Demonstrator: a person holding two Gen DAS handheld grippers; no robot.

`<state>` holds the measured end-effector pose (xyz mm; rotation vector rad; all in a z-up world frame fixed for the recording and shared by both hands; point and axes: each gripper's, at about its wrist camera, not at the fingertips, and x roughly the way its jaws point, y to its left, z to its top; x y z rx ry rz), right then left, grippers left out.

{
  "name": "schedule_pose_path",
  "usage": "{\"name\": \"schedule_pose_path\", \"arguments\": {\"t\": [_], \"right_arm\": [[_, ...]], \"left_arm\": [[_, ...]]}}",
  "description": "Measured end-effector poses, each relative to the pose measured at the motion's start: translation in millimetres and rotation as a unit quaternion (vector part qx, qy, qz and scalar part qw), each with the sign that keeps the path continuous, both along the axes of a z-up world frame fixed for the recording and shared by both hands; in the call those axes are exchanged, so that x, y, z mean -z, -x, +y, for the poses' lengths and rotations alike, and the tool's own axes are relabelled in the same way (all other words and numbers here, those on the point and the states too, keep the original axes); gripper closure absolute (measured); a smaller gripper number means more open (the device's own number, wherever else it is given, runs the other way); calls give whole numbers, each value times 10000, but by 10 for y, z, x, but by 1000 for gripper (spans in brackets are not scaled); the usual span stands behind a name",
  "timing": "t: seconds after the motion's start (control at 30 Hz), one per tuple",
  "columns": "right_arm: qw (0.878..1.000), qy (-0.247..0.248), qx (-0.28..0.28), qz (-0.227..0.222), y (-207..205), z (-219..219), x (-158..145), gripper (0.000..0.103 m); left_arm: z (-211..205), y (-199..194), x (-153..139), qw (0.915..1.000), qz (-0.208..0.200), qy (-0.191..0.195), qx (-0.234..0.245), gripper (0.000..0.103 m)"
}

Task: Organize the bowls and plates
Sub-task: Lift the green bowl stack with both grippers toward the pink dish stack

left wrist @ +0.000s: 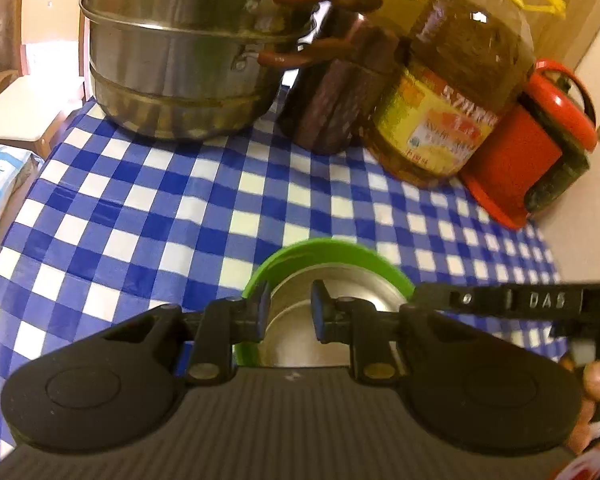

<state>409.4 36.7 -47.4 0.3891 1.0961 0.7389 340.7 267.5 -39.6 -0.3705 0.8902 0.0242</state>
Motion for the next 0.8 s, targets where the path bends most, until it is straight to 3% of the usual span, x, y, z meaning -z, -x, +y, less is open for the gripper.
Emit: {"name": "schedule_pose_path", "arguments": {"t": [0.17, 0.2, 0.23, 0.3, 0.5, 0.8], "right_arm": [[9989, 27, 35, -458, 94, -85, -86, 98], [9987, 42, 46, -512, 116, -102, -90, 89], [9985, 54, 62, -538, 137, -116, -80, 70], [9986, 25, 89, -519, 173, -138, -36, 47], [9998, 17, 141, -149, 206, -151, 235, 46], [9975, -637, 157, 257, 236, -175, 570, 47]], "left_arm": [[58, 113, -69, 9994, -257, 53, -226, 83], [90, 152, -69, 9990, -301, 96, -320, 80], [110, 191, -68, 9987, -329, 89, -391, 78], [155, 280, -47, 9978, -374, 63, -546, 70], [269, 528, 94, 9928, -456, 434, -1018, 57], [180, 627, 508, 9834, -316, 1260, -1267, 56]]}}
